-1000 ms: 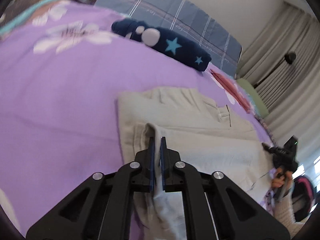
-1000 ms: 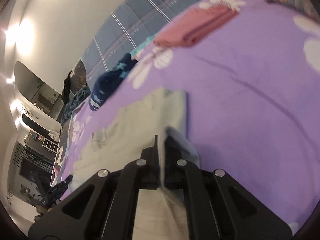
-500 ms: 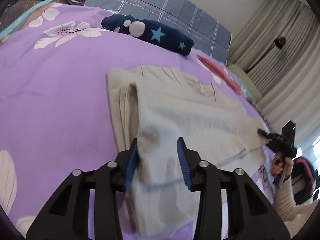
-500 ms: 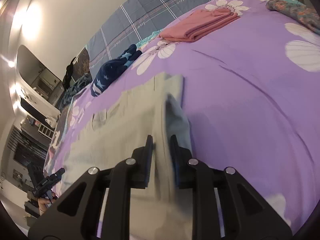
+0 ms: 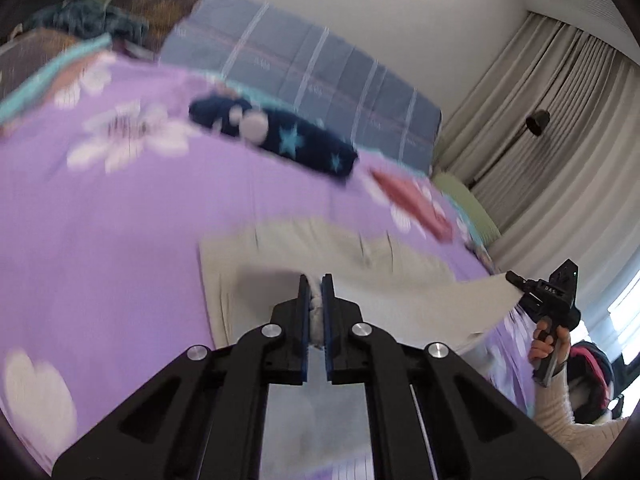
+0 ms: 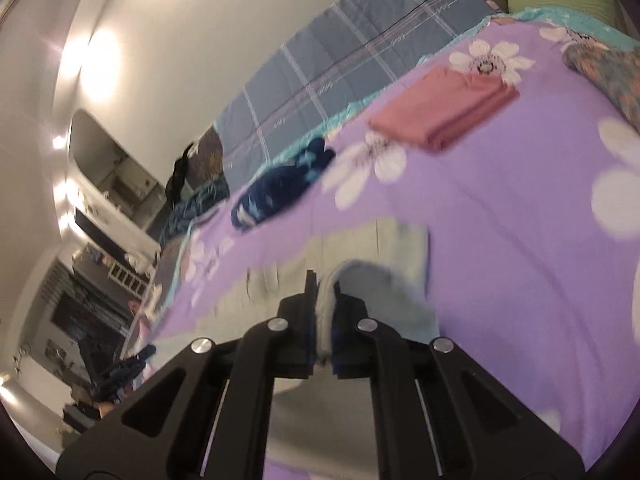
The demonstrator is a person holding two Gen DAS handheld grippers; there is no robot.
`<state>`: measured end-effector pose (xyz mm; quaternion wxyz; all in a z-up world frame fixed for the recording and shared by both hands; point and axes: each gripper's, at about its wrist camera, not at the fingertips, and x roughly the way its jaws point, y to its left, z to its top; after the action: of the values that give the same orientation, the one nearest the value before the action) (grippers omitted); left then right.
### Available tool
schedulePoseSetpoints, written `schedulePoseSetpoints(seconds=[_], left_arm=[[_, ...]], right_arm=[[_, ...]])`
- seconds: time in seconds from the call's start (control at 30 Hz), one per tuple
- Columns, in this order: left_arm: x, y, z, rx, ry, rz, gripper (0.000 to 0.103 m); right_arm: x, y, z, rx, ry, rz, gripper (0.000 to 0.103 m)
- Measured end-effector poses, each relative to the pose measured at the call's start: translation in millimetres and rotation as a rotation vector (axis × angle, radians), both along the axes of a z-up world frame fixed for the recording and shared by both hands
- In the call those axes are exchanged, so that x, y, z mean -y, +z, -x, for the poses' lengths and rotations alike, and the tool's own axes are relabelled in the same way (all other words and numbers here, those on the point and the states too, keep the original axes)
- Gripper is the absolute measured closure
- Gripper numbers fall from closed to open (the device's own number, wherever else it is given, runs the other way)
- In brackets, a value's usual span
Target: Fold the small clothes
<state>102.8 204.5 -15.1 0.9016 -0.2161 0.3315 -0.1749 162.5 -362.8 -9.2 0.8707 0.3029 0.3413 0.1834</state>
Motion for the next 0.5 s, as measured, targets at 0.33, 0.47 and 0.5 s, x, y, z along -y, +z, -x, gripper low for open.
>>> schedulePoseSetpoints(seconds=[0.33, 0.47, 0.5], left_arm=[[-21, -57, -112, -0.240, 0.164, -0.053, 0.048], [-25, -76, -117, -0.268, 0.137, -0.070, 0.043], [-25, -77, -119, -0.269, 0.128, -0.066, 0.043]], right_arm=[[-4, -53, -114, -0.208, -0.083, 0.083, 0.059], [2, -59, -111, -0.173, -0.060, 0.178, 0.058], [4, -59, -114, -0.168, -0.053, 0.188, 0.058]])
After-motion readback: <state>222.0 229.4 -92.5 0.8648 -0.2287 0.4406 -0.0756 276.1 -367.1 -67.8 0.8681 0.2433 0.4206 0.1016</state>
